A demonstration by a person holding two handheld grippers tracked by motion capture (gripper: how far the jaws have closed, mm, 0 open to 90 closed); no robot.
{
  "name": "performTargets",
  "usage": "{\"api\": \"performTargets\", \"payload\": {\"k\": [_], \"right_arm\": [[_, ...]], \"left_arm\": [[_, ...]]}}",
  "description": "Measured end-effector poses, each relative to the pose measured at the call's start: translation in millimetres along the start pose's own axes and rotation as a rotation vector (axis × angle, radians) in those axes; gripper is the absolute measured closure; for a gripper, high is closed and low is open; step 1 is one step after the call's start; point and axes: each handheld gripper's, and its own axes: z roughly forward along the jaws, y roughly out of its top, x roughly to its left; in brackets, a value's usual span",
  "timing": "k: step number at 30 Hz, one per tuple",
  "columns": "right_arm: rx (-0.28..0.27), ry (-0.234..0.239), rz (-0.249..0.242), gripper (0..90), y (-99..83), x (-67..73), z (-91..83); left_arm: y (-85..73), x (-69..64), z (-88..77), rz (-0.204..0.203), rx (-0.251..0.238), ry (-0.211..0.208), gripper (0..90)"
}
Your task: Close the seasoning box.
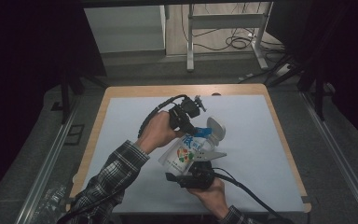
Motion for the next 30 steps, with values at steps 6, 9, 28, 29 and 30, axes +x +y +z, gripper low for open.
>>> {"api": "performTargets", "payload": {"k": [6,9,28,29,30], "right_arm": [[-0.004,0.015,0.015,48.6,1.9,0.3,-0.1],[-0.01,0.018,0.013,48.7,2.7,0.6,0.0],[-0.035,0.034,0.007,49.8,6.2,3.1,-3.5],[-0.037,0.035,0.008,49.8,6.4,3.2,-3.7],[-0.037,0.037,0.012,49.8,6.6,3.4,-4.0]], "left_arm": [[1.1,0.7,0.3,-0.006,0.01,0.005,90.0],[1.6,0.8,0.6,-0.007,0.013,0.008,90.0],[6.3,-2.4,-1.5,-0.008,0.02,0.018,90.0],[6.5,-2.6,-1.6,-0.008,0.02,0.019,90.0],[6.7,-2.7,-1.8,-0.009,0.021,0.02,90.0]]}}
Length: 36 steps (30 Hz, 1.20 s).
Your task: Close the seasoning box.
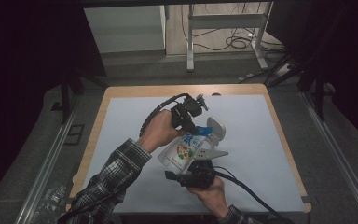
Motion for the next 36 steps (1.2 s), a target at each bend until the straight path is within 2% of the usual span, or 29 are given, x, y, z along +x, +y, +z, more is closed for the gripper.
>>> {"api": "performTargets", "payload": {"k": [25,32,36], "right_arm": [[-0.031,0.026,-0.01,49.8,3.2,1.8,-3.6],[-0.037,0.035,0.008,49.8,4.0,2.2,-4.8],[-0.047,0.037,-0.004,49.8,4.4,2.0,-5.0]], "left_arm": [[5.7,-1.7,0.9,-0.005,0.026,0.015,90.0],[7.3,-2.5,1.3,-0.011,0.033,0.023,90.0],[8.5,-2.9,1.7,-0.011,0.038,0.026,90.0]]}}
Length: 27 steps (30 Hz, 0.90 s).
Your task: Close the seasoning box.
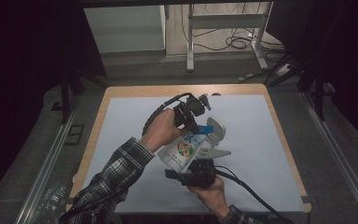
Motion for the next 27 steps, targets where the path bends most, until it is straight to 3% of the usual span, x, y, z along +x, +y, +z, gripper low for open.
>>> {"api": "performTargets", "payload": {"k": [27], "right_arm": [[-0.031,0.03,0.019,49.8,1.9,0.6,-0.5]], "left_arm": [[5.9,-5.0,-0.4,0.003,0.04,0.031,90.0]]}}
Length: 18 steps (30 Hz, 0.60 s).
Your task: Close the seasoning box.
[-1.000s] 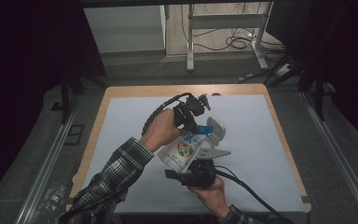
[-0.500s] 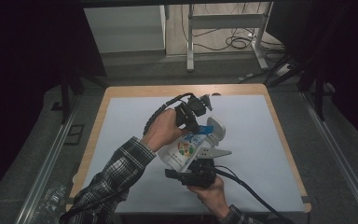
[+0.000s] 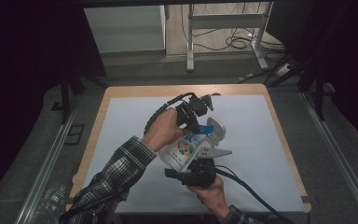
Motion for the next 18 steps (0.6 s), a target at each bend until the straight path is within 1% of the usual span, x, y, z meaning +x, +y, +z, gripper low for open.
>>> {"api": "performTargets", "payload": {"k": [10,18], "right_arm": [[-0.001,0.012,0.005,49.8,-0.8,1.1,1.3],[-0.007,0.021,0.011,49.8,-1.0,2.8,1.2]], "left_arm": [[-1.2,0.5,1.9,0.003,0.018,-0.005,90.0],[-1.8,-0.6,1.7,0.001,0.021,-0.004,90.0]]}}
